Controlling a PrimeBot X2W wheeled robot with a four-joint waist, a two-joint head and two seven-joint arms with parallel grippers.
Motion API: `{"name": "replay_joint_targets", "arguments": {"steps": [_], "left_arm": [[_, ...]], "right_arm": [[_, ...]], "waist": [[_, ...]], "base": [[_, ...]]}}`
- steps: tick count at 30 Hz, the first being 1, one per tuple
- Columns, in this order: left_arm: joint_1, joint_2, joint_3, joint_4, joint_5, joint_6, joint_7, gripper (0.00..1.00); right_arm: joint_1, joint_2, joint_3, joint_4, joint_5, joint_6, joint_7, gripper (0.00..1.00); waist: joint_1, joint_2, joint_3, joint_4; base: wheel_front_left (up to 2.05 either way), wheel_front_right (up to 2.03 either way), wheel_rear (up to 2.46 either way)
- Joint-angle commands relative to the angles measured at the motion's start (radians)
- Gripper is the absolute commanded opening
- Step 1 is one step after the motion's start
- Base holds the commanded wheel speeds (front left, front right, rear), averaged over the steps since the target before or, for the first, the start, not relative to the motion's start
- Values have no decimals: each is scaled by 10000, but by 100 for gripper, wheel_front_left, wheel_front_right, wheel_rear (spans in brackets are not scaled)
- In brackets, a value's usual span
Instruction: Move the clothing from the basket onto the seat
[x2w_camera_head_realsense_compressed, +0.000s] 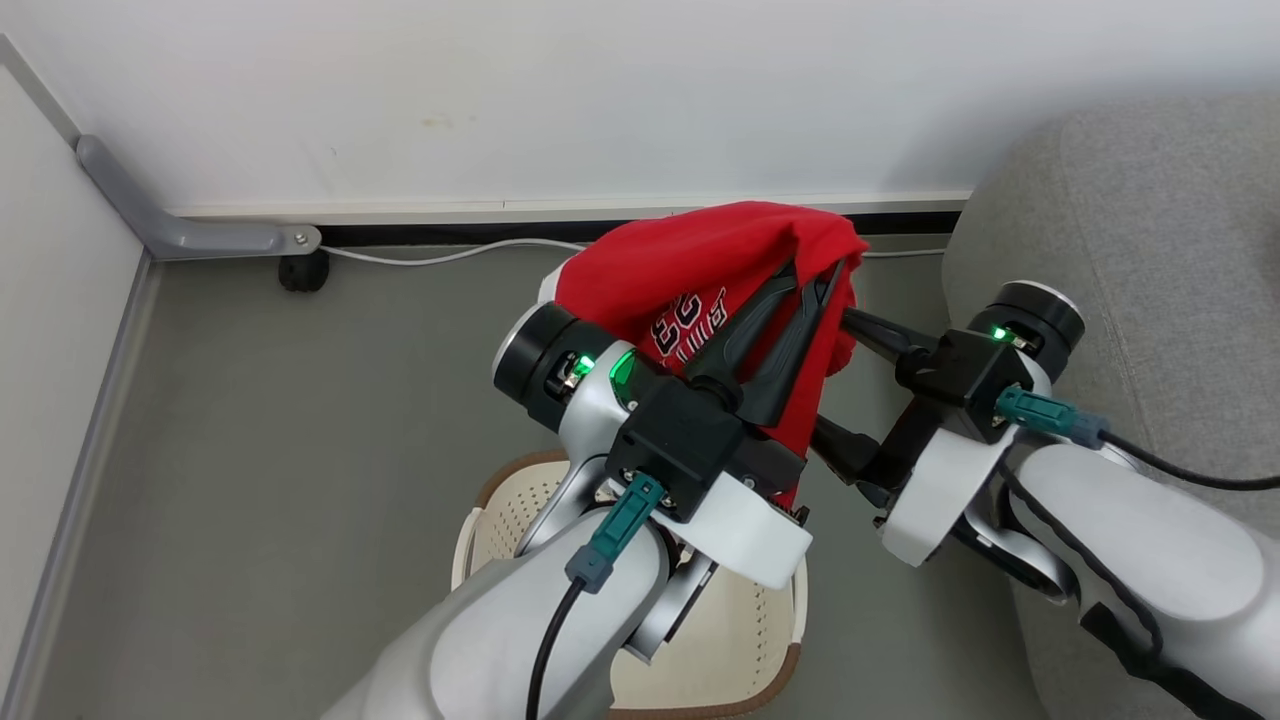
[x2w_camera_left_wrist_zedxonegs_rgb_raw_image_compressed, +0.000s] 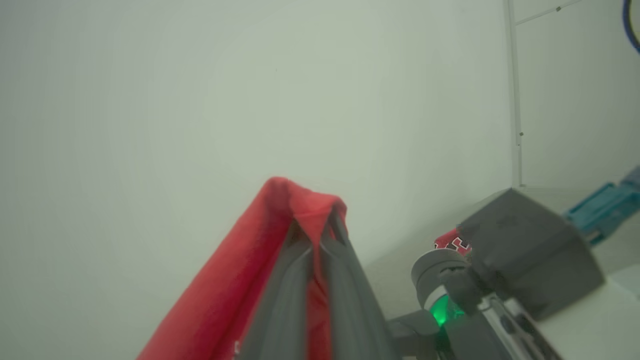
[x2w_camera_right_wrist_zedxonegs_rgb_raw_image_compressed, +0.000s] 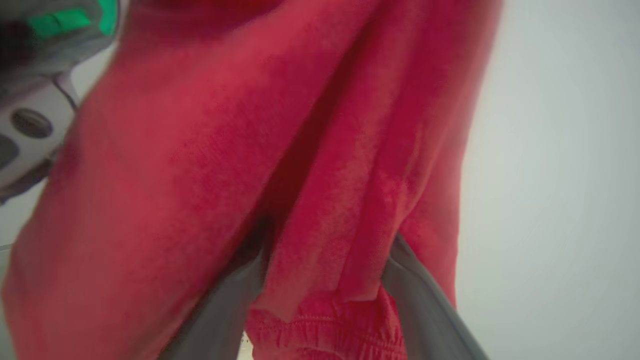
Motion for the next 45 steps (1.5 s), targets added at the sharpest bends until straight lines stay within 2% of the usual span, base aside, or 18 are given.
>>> {"name": "replay_joint_targets", "arguments": {"steps": [1,2,7,13,15,16,22,33,45], "left_arm": [[-538,38,263,-316,-72,111,-48,0],[-550,38,182,-288,-134,159,-48,0],[-541,38,166,-150,-242,264,-48,0],[-484,38,172,-2,-283,322,-48,0],[-424,38,169,64,-383,271,-49,47],[-403,38,150,150,-423,220,-49,100],[-231,38,127,465,-606,-72,-49,100],[114,38,-67,1485,-1110,-1183,-49,100],[139,37,-13,2828,-1517,-2117,-49,100]], "right_arm": [[-41,22,-34,-62,119,40,-59,45],[-23,129,-79,62,265,40,-59,0],[58,125,-137,201,390,40,-59,0],[284,22,-759,66,471,40,-59,0],[438,-40,-1051,0,483,40,-59,0],[517,-77,-1208,-27,469,40,-59,0],[969,-243,-2255,-104,493,40,-59,0],[1383,-492,-4171,-23,498,40,-59,0],[1652,-513,-5261,18,459,40,-59,0]], "waist": [[0,-1,23,40],[0,-1,46,78],[0,-1,120,47],[0,-1,202,-113],[0,-1,231,-187],[0,-1,244,-221],[0,-1,260,-474],[0,-1,140,-1228],[0,-1,26,-2583]], "base": [[0,0,0],[0,0,0],[0,0,0],[0,0,0],[0,0,0],[0,0,0],[0,0,0],[0,0,0],[0,0,0]]}}
